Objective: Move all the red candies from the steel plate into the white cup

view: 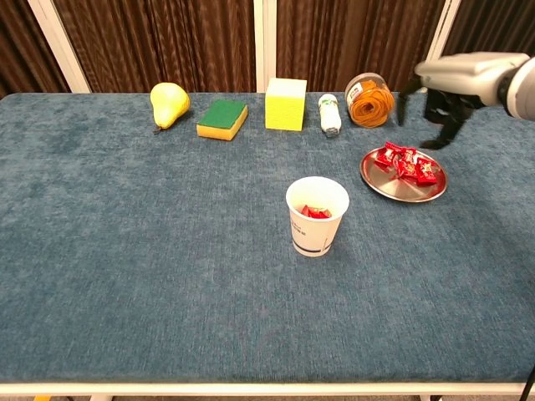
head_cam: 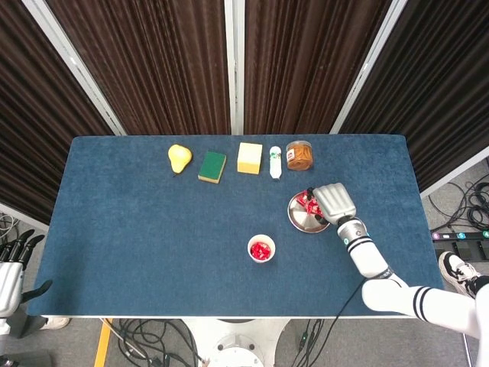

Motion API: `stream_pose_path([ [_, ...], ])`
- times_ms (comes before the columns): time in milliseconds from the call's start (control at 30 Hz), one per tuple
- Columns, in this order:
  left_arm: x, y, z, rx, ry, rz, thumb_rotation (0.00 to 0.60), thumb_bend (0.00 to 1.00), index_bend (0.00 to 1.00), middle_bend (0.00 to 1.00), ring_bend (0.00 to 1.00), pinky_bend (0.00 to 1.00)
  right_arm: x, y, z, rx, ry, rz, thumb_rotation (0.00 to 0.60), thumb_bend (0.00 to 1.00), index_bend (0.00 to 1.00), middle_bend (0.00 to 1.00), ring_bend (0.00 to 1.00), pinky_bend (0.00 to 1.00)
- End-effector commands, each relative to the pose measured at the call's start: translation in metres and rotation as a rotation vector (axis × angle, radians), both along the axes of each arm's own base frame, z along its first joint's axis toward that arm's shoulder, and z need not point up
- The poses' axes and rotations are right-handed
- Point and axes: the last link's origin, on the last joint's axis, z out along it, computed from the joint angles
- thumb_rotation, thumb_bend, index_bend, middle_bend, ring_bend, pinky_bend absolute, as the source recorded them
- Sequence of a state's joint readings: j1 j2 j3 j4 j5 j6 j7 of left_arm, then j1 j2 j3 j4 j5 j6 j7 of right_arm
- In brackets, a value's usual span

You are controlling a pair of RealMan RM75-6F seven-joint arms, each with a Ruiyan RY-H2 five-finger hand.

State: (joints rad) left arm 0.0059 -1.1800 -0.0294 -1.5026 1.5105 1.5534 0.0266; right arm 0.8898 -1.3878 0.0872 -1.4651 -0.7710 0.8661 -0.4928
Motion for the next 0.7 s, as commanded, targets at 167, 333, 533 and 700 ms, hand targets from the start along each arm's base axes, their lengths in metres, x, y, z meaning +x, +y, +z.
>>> stream_pose_path([
  [167, 0.000, -0.001, 0.001, -0.001, 0.006, 0.009, 0.600, 0.00, 0.22, 0.21, 0.21, 0.20, -0.030, -0.013, -0.025, 0.017, 0.073, -0.078, 0.600, 0.20, 0.41, 0.88, 0.90, 1.00],
  [333, 0.001, -0.002, 0.001, 0.001, 0.008, 0.014, 0.600, 0.00, 0.22, 0.21, 0.21, 0.20, -0.030, -0.020, -0.038, 0.009, 0.078, -0.085, 0.600, 0.20, 0.42, 0.88, 0.90, 1.00],
  [533, 0.001, -0.001, 0.000, -0.002, 0.008, 0.018, 0.600, 0.00, 0.22, 0.21, 0.21, 0.20, -0.029, -0.026, -0.052, 0.011, 0.087, -0.090, 0.600, 0.20, 0.43, 0.88, 0.90, 1.00],
  [700, -0.001, -0.003, 0.001, -0.002, 0.009, 0.027, 0.600, 0.00, 0.22, 0.21, 0.21, 0.20, -0.027, -0.032, -0.061, 0.008, 0.087, -0.094, 0.600, 0.20, 0.44, 0.88, 0.90, 1.00],
])
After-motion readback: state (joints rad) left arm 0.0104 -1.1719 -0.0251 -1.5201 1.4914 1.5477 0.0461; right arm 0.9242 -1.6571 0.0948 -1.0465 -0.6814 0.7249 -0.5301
